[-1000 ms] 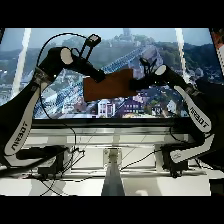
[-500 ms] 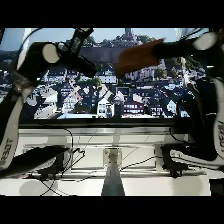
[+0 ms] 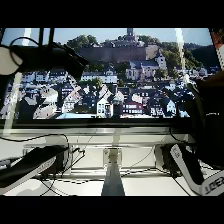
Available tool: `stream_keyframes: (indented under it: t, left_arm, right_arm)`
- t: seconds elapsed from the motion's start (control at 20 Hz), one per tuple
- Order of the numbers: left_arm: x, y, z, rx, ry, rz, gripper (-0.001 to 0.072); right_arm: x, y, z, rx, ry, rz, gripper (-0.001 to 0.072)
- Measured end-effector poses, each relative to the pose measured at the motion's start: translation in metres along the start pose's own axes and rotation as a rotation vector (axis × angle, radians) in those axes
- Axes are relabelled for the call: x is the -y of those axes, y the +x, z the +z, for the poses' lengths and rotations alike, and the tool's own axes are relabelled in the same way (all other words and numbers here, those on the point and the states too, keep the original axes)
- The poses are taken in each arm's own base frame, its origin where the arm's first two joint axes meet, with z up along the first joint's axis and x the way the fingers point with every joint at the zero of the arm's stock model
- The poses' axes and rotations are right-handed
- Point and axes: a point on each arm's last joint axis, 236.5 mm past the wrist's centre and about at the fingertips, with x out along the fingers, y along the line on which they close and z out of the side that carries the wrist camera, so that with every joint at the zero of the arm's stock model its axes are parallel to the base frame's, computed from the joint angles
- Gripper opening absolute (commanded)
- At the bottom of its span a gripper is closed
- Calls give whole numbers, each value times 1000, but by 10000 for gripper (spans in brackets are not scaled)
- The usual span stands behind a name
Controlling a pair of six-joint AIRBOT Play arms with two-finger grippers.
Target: Fold the clothes and pants, and hang the long-sleeved shirts on hangers.
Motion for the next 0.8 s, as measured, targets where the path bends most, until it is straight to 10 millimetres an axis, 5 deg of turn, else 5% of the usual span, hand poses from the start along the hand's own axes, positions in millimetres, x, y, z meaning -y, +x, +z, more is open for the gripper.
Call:
stream_keyframes:
  t: [0.15,0.2,0.3,0.35,0.45,0.6,0.7,0.8]
  left_arm:
    - [5,-6,4,20,-7,-13,229]
    - [6,-7,5,23,-7,-15,229]
    - [8,-8,6,28,-8,-19,229]
    - [8,-9,6,29,-8,-19,229]
    - [9,-9,7,31,-8,-22,229]
    - [9,-9,7,33,-7,-23,229]
    - [9,-9,7,33,-6,-23,230]
    - [9,-9,7,33,-6,-23,229]
  right_arm:
    - [65,-37,-13,18,143,-197,24]
    - [79,-46,-19,14,182,-245,154]
    - [104,-60,-28,14,247,-334,615]
    - [110,-64,-32,8,272,-358,693]
    - [115,-68,-37,3,321,-374,683]
    - [97,-61,-35,-2,342,-291,400]
    - [64,-48,-31,-25,270,-152,58]
    - [13,-38,-29,-58,151,40,19]
